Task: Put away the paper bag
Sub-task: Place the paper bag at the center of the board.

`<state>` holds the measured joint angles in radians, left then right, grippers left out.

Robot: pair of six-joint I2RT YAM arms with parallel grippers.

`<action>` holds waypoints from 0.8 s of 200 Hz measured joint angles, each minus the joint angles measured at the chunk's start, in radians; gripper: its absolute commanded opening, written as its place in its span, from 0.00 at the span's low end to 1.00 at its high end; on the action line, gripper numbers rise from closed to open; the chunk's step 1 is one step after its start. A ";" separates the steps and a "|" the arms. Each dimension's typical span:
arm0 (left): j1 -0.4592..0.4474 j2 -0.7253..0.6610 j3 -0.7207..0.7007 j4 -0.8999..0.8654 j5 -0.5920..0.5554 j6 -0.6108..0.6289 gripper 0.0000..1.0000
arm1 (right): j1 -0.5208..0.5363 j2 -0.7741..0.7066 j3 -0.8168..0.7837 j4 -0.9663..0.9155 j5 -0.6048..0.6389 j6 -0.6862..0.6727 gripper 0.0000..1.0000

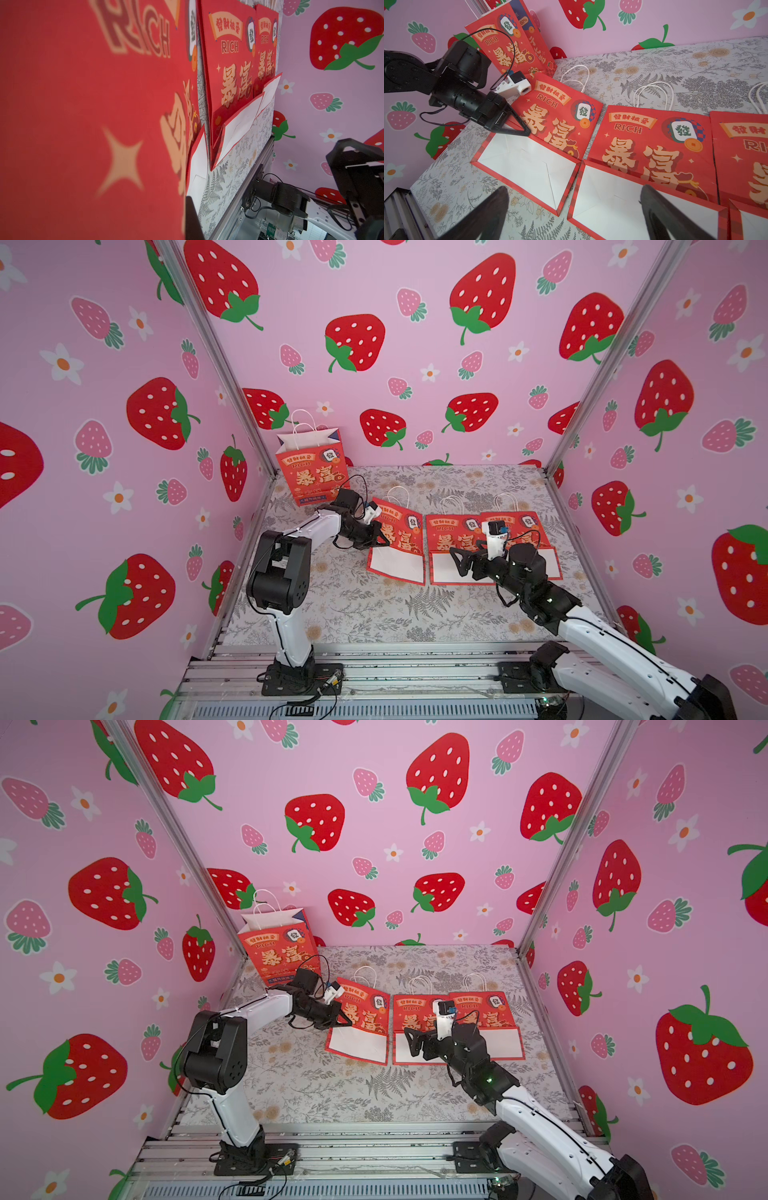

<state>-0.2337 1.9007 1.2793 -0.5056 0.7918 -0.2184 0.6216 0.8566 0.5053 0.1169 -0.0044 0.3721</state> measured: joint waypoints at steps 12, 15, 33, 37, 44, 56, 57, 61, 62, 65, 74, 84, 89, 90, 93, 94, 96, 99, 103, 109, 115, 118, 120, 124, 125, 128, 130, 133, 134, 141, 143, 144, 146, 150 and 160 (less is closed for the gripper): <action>0.000 0.019 0.009 0.000 -0.006 -0.003 0.00 | 0.000 0.000 0.000 0.000 -0.002 0.000 0.99; 0.000 0.023 0.010 0.000 -0.006 -0.003 0.00 | 0.000 0.000 0.000 0.000 -0.002 0.000 0.99; 0.000 0.042 0.014 0.000 -0.008 -0.008 0.00 | 0.000 0.000 0.000 0.000 -0.003 0.000 0.99; 0.000 0.045 0.014 0.000 -0.008 -0.010 0.00 | 0.000 0.000 0.000 0.000 -0.004 0.000 0.99; 0.000 0.051 0.014 0.000 -0.011 -0.012 0.00 | 0.000 0.000 0.000 0.000 -0.004 0.000 0.99; 0.000 0.061 0.015 0.000 -0.015 -0.014 0.04 | 0.000 0.000 0.000 0.000 -0.005 0.000 0.99; 0.000 0.061 0.015 0.000 -0.016 -0.014 0.04 | 0.000 0.000 0.000 0.000 -0.005 0.000 0.99; 0.000 0.065 0.015 -0.001 -0.017 -0.014 0.07 | 0.000 0.000 0.000 0.000 -0.005 0.000 0.99; 0.000 0.065 0.015 -0.001 -0.017 -0.014 0.09 | 0.000 0.000 0.000 0.000 -0.005 0.000 0.99; 0.000 0.066 0.016 -0.002 -0.018 -0.014 0.11 | 0.000 0.000 0.000 0.000 -0.005 0.000 0.99; 0.001 0.071 0.016 -0.003 -0.023 -0.013 0.16 | 0.000 0.000 0.000 0.000 -0.005 0.000 0.99; 0.001 0.071 0.016 -0.010 -0.029 -0.017 0.19 | -0.001 0.000 0.000 0.000 -0.006 0.000 0.99; 0.001 0.071 0.016 -0.012 -0.031 -0.016 0.20 | -0.001 0.000 0.000 0.000 -0.006 0.000 0.99; 0.001 0.071 0.016 -0.012 -0.031 -0.017 0.20 | -0.001 0.000 0.000 0.000 -0.006 0.000 0.99; 0.001 0.071 0.016 -0.012 -0.031 -0.020 0.21 | -0.001 0.000 0.000 0.000 -0.006 0.000 0.99; 0.001 0.071 0.016 -0.012 -0.031 -0.019 0.21 | -0.001 0.000 0.000 0.000 -0.006 0.000 0.99; 0.001 0.071 0.016 -0.011 -0.032 -0.020 0.22 | -0.001 0.000 0.000 0.000 -0.006 0.000 0.99; 0.001 0.071 0.016 -0.011 -0.032 -0.022 0.22 | -0.001 0.000 0.000 0.000 -0.006 0.000 0.99; 0.001 0.071 0.015 -0.010 -0.033 -0.023 0.23 | -0.001 0.000 0.000 0.000 -0.006 0.000 0.99; 0.001 0.071 0.014 -0.009 -0.033 -0.024 0.23 | -0.001 0.000 0.000 0.000 -0.006 0.000 0.99; 0.001 0.071 0.011 -0.005 -0.033 -0.029 0.24 | -0.001 0.000 0.000 0.000 -0.006 0.000 0.99; 0.001 0.071 0.010 -0.004 -0.033 -0.031 0.24 | -0.001 0.000 0.000 0.000 -0.006 0.000 0.99; 0.001 0.071 0.008 -0.002 -0.033 -0.034 0.25 | -0.001 0.000 0.000 0.000 -0.006 0.000 0.99; 0.001 0.071 0.006 0.002 -0.033 -0.035 0.25 | -0.001 0.000 0.000 0.000 -0.006 0.000 0.99; 0.001 0.071 0.005 0.003 -0.033 -0.037 0.26 | -0.001 0.000 0.000 0.000 -0.006 0.000 0.99; 0.001 0.071 0.003 0.005 -0.033 -0.040 0.26 | -0.001 0.000 0.000 0.000 -0.006 0.000 0.99; 0.001 0.071 0.002 0.008 -0.033 -0.041 0.27 | -0.001 0.000 0.000 0.000 -0.006 0.000 0.99; 0.001 0.071 -0.001 0.010 -0.033 -0.044 0.28 | -0.001 0.000 0.000 0.000 -0.006 0.000 0.99; 0.001 0.071 -0.002 0.011 -0.033 -0.044 0.28 | -0.001 0.000 0.000 0.000 -0.006 0.000 0.99; 0.001 0.071 -0.007 0.017 -0.033 -0.049 0.30 | -0.001 0.000 0.000 0.000 -0.006 0.000 0.99; 0.001 0.071 -0.009 0.019 -0.033 -0.052 0.31 | -0.001 0.000 0.000 0.000 -0.006 0.000 0.99; 0.001 0.071 -0.010 0.020 -0.033 -0.053 0.32 | -0.001 0.000 0.000 0.000 -0.006 0.000 0.99; 0.001 0.071 -0.011 0.021 -0.034 -0.056 0.33 | -0.001 0.000 0.000 0.000 -0.006 0.000 0.99; 0.001 0.071 -0.014 0.026 -0.034 -0.058 0.35 | -0.001 0.000 0.000 0.000 -0.006 0.000 0.99; 0.001 0.070 -0.025 0.038 -0.037 -0.071 0.39 | -0.001 0.000 0.000 0.000 -0.006 0.000 0.99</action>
<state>-0.2329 1.9709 1.2545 -0.4679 0.7551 -0.2893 0.6205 0.8566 0.5053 0.1173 -0.0109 0.3717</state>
